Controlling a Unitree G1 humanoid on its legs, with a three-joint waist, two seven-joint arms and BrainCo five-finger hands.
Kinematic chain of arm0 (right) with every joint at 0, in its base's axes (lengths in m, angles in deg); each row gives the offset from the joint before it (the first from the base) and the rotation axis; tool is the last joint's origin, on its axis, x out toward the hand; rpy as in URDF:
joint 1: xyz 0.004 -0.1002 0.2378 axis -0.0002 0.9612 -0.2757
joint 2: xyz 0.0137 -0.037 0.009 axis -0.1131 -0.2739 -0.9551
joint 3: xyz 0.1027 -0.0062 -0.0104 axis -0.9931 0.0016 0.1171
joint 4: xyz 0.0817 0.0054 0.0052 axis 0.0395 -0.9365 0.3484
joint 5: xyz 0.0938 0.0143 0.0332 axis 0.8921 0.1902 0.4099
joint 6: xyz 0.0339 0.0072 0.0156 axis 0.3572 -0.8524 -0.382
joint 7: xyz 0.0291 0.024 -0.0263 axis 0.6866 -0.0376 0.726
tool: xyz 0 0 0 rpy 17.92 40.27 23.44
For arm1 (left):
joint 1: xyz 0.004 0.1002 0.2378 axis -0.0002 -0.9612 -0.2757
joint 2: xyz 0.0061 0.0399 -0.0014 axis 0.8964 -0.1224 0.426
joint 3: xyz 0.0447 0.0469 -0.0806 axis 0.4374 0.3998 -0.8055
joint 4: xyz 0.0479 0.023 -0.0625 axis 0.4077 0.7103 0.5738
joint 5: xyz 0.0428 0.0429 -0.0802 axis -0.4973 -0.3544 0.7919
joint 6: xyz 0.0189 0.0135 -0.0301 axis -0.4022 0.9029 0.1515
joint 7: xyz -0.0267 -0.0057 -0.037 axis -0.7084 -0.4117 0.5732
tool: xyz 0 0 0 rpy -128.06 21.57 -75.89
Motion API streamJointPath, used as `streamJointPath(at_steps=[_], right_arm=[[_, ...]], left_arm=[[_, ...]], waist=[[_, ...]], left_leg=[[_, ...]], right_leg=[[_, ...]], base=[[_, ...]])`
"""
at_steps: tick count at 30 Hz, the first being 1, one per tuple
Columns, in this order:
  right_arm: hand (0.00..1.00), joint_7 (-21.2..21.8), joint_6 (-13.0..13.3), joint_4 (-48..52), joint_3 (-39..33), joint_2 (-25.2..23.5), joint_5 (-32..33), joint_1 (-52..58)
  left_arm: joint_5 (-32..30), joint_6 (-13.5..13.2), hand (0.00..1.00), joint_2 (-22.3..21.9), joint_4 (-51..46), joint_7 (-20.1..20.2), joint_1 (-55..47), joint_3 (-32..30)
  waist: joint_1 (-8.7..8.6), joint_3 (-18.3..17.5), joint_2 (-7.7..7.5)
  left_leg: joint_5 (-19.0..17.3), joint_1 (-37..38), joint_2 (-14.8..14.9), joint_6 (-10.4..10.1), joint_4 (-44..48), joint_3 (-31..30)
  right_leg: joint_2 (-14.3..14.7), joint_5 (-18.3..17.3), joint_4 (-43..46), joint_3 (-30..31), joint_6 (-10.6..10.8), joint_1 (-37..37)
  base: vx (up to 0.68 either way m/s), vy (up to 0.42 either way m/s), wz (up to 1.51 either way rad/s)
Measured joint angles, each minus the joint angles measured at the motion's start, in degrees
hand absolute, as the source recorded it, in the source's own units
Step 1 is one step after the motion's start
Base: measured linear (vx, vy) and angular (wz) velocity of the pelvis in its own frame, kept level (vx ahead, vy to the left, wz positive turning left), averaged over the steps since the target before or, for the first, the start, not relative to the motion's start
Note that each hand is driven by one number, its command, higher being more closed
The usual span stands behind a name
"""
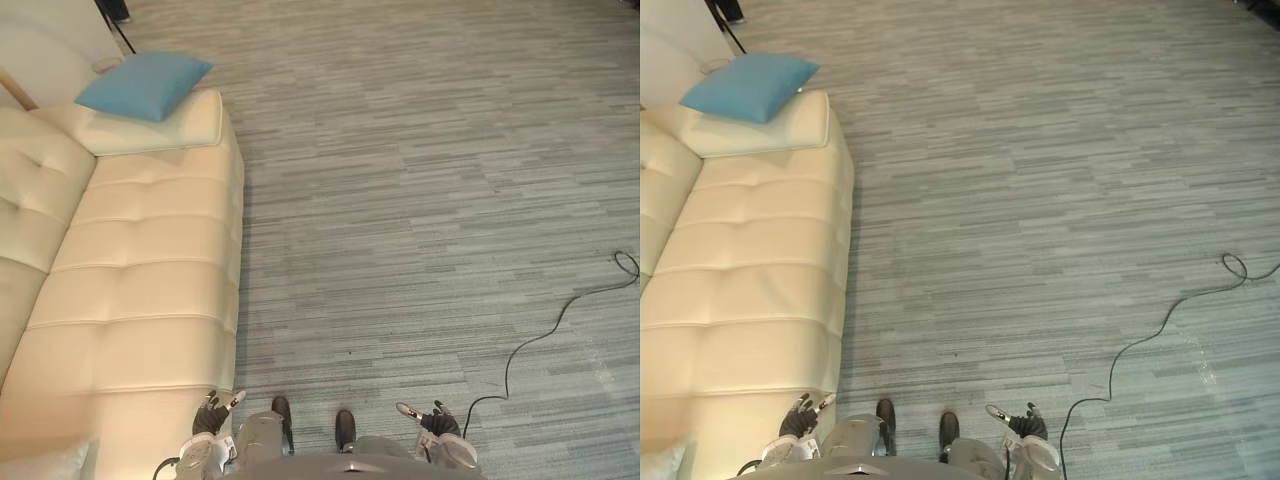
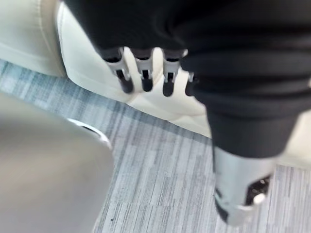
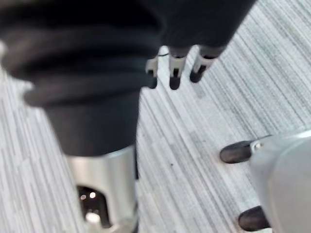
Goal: Pick up cushions and gather them together orderly.
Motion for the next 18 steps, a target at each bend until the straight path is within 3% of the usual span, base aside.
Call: streamJointPath(at_steps=[1, 2, 3, 4, 5, 6, 7, 8, 10, 12, 13, 14, 15, 16, 17, 18], right_arm=[[0.00, 0.0, -0.1, 0.0, -0.2, -0.4, 0.0, 1.0], [0.00, 0.1, -0.2, -0.4, -1.0, -1.0, 0.0, 2.2], [0.00, 0.1, -0.3, -0.6, -1.2, -1.9, 0.3, 1.6], [0.00, 0.2, -0.2, 0.0, -2.0, -2.5, 0.5, 1.5], [0.00, 0.2, -0.2, 0.0, -2.1, -2.7, 0.6, 1.5], [0.00, 0.3, 0.0, 0.3, -2.0, -2.8, 0.5, 1.5], [0.00, 0.3, -0.1, 0.3, -2.0, -2.8, 0.4, 1.4], [0.00, 0.4, 0.0, 0.3, -1.6, -2.5, 0.3, 1.1], [0.00, 0.4, 0.1, 0.3, -1.8, -2.4, 0.4, 0.3], [0.00, 0.4, 0.1, 0.7, -2.4, -2.1, 0.4, -1.3], [0.00, 0.4, 0.2, 1.0, -2.7, -1.8, 0.4, -1.4], [0.00, 0.4, 0.1, 0.8, -2.7, -1.6, 0.3, -1.1], [0.00, 0.4, 0.0, 0.4, -2.9, -1.8, 0.4, -0.5], [0.00, 0.4, -0.3, 0.3, -4.2, -1.6, 0.4, -0.7], [0.00, 0.3, -0.4, 0.3, -5.0, -1.2, 0.4, -1.1], [0.00, 0.3, -0.4, 0.6, -6.8, -1.5, 0.6, -1.0]], left_arm=[[0.0, 0.1, 0.00, 0.3, 0.0, 0.0, -0.1, 0.0], [0.0, 0.1, 0.00, 0.5, 0.3, 0.0, -0.2, 0.1], [0.0, 0.2, 0.00, 0.9, 0.6, -0.1, -0.2, 0.1], [0.1, 0.5, 0.00, 1.7, 0.7, -0.2, -0.3, 0.3], [0.1, 0.6, 0.00, 2.3, 0.7, -0.2, -0.6, 0.9], [0.0, 0.7, 0.00, 3.2, 0.7, -0.2, -1.1, 2.9], [0.1, 0.7, 0.00, 3.4, 0.6, -0.3, -1.1, 3.5], [0.1, 0.8, 0.00, 3.2, 0.7, -0.7, -0.6, 3.5], [0.1, 0.8, 0.00, 2.8, 1.2, -1.1, -0.4, 3.4], [0.0, 1.1, 0.00, 2.1, 1.4, -1.2, 0.2, 3.1], [0.0, 1.2, 0.00, 1.7, 1.4, -1.2, 0.8, 2.7], [0.0, 1.2, 0.00, 1.6, 1.3, -1.2, 1.4, 2.7], [-0.1, 1.1, 0.00, 2.0, 1.5, -1.2, 1.1, 2.4], [-0.1, 1.2, 0.00, 1.1, 2.2, -1.1, 1.9, 2.1], [-0.1, 1.1, 0.00, 0.3, 2.6, -1.1, 2.5, 1.9], [-0.9, 1.0, 0.00, -1.4, 2.3, -1.1, 2.6, -0.6]], waist=[[0.38, -0.9, -0.67], [0.28, -1.5, -1.84], [0.11, -1.3, -2.39], [-1.05, -0.8, -3.16], [-1.59, -0.5, -3.42], [-2.45, 0.1, -3.09], [-2.57, 0.1, -3.40], [-2.67, 0.2, -3.44], [-3.51, 0.3, -3.00], [-5.10, 1.3, -1.51], [-5.49, 1.7, -1.24], [-5.72, 1.9, -2.12], [-5.97, 1.8, -3.28], [-5.68, 2.4, -2.53], [-5.28, 2.9, -1.27], [-5.45, 3.2, -0.90]], left_leg=[[-1.4, 1.3, -0.9, 0.0, -0.6, 0.8], [-3.1, 3.1, -2.3, 0.4, -1.5, 1.3], [-3.8, 4.4, -3.0, 0.6, -1.5, 1.7], [-4.8, 7.2, -3.8, 1.5, -1.5, 1.7], [-5.7, 9.1, -4.0, 1.8, -1.4, 1.7], [-7.4, 13.5, -4.3, 1.8, -1.6, 1.1], [-8.8, 16.8, -4.3, 1.8, -2.3, 0.6], [-9.4, 21.0, -3.9, 1.8, -5.0, 0.5], [-10.2, 23.6, -2.6, 1.3, -7.2, -0.1], [-10.6, 26.9, 0.6, 1.1, -10.3, -1.2], [-10.5, 28.0, 1.9, 1.1, -10.7, -1.8], [-10.5, 29.0, 2.1, 1.0, -10.6, -3.5], [-10.6, 30.1, 1.7, 0.9, -10.8, -5.3], [-10.2, 31.4, 2.8, 0.7, -10.4, -6.9], [-9.1, 31.1, 3.4, 0.6, -9.8, -7.5], [-5.5, 31.0, 3.2, -1.2, -7.8, -9.3]], right_leg=[[-1.2, -2.8, 4.1, 0.3, 2.3, -1.5], [-2.1, -6.5, 15.0, 1.8, 8.0, -4.5], [-2.6, -7.7, 23.4, 2.3, 11.6, -6.8], [-3.8, -5.8, 34.3, 2.7, 14.4, -9.2], [-4.5, -3.8, 38.3, 1.7, 14.6, -10.0], [-7.3, -1.8, 45.7, -3.2, 10.8, -10.6], [-9.4, -3.3, 49.0, -6.7, 7.1, -11.2], [-11.2, -6.9, 48.1, -10.6, 3.6, -12.6], [-11.4, -9.0, 43.2, -13.5, 2.8, -15.6], [-9.1, -7.7, 32.1, -14.6, 2.2, -19.2], [-8.3, -4.8, 23.8, -13.8, 2.7, -20.2], [-8.4, 0.8, 11.9, -11.7, 4.0, -19.6], [-9.1, 11.0, 4.3, -10.0, 5.2, -17.9], [-8.4, 14.2, 5.7, -10.7, 1.8, -16.9], [-8.0, 11.7, 7.5, -10.7, 2.5, -17.2], [-8.6, 7.7, 13.5, -11.0, 0.9, -17.7]], base=[[0.29, 0.126, -0.13], [0.31, 0.119, -0.10], [0.34, 0.098, -0.01], [0.28, 0.075, 0.07], [0.47, 0.074, 0.16], [0.42, 0.034, 0.16], [0.62, -0.003, 0.17], [0.47, -0.038, 0.11], [0.51, -0.094, 0.19], [0.57, -0.169, 0.37], [0.62, -0.257, 0.55], [0.64, -0.294, 0.71], [0.81, -0.383, 0.63], [0.53, -0.269, 0.36], [0.62, -0.306, 0.18], [0.56, -0.274, 0.13]])
